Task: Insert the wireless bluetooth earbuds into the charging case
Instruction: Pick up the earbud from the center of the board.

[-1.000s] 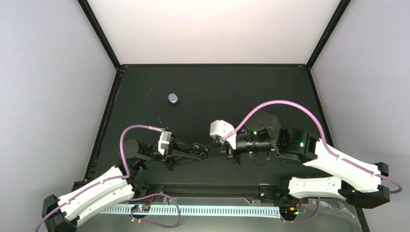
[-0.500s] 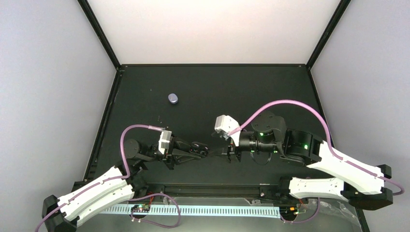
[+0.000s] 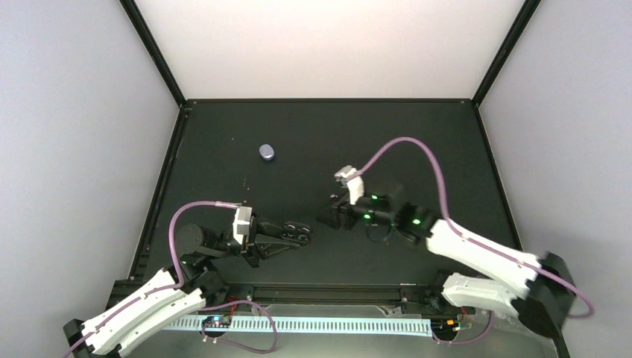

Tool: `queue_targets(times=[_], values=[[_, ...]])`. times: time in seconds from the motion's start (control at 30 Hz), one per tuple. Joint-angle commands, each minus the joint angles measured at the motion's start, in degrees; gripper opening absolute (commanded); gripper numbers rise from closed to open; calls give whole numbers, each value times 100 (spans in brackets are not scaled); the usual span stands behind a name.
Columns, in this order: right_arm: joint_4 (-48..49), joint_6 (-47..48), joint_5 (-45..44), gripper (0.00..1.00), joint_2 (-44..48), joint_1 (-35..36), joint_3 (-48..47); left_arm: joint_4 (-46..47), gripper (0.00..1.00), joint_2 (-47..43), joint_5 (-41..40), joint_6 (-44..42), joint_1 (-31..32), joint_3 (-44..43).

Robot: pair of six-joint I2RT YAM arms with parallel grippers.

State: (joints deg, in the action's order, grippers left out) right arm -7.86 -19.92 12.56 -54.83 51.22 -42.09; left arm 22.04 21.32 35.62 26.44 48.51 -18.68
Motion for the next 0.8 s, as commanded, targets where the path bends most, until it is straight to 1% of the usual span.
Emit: queue_targets(times=[0.0,0.07,0.23,0.43,0.57,0.77], values=[[1616,-716,1050,69,-1602,-15,-71,-687,2,-166,-98,-105,40,-416],[1899,-754,1305,67,-2358,86,-342,-758,2,-234,-74,-113,40,-447],[1951,-627,1495,64,-3929,443,-1367,-813,2,-371,-58,-114,41,-453],[1908,-662,1713,63,-5396,666,-2554,-874,2,-416,-22,-181,40,-494],[1733,-628,1499,62,-6112,749,-3148,-876,2,-410,-1,-201,43,-503],[1455,-536,722,61,-6643,808,-3609,-942,2,-401,16,-261,36,-532]])
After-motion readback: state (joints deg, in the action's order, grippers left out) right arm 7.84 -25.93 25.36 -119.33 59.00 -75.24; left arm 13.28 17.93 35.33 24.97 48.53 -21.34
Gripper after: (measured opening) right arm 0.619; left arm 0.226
